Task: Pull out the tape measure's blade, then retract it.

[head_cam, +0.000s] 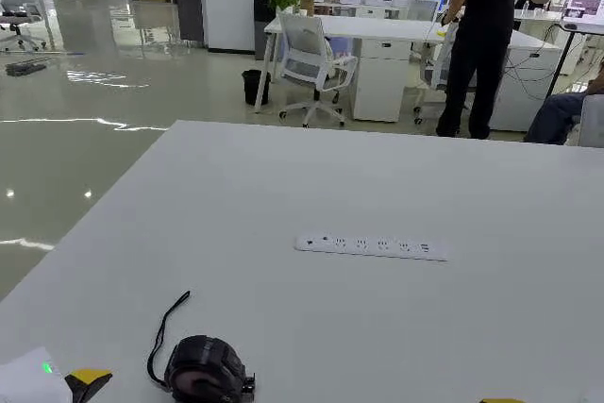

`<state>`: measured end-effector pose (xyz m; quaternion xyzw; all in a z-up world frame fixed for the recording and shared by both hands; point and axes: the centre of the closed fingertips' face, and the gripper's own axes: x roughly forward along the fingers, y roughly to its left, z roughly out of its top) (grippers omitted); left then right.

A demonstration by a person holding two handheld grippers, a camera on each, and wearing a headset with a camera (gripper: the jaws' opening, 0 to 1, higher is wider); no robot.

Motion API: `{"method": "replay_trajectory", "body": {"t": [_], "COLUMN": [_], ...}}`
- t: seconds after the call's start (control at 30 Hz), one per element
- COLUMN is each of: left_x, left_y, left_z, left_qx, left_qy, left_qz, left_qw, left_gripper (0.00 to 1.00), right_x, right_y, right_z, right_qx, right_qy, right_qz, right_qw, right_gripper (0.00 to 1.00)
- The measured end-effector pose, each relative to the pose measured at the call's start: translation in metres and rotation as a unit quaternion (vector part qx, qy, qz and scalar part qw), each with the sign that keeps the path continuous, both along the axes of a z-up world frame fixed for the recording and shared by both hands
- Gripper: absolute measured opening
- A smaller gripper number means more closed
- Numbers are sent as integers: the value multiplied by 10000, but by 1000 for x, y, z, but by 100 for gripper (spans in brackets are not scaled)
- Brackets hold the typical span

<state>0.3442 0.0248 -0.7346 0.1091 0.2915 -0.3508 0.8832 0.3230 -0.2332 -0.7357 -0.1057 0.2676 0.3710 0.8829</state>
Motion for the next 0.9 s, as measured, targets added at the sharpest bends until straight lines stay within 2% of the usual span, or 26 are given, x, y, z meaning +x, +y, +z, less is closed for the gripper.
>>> {"method": "replay_trajectory", "body": {"t": [0.1, 0.9], "left_x": [0, 4], "left_y": [-1, 2], "left_z": [0, 7], "left_qx": [-25, -86], "left_qy": [-12, -109], "left_qz": [-37, -12], "left_qw": [10000, 9999], "left_gripper": [99, 99], "right_x": [2, 5], "right_y": [-1, -14], "right_z": [3, 8], "right_qx": [80, 91], "right_qy": [-53, -96], "right_qz": [-54, -214], "right_qw": [9999, 9997], "right_gripper": [93, 95]}}
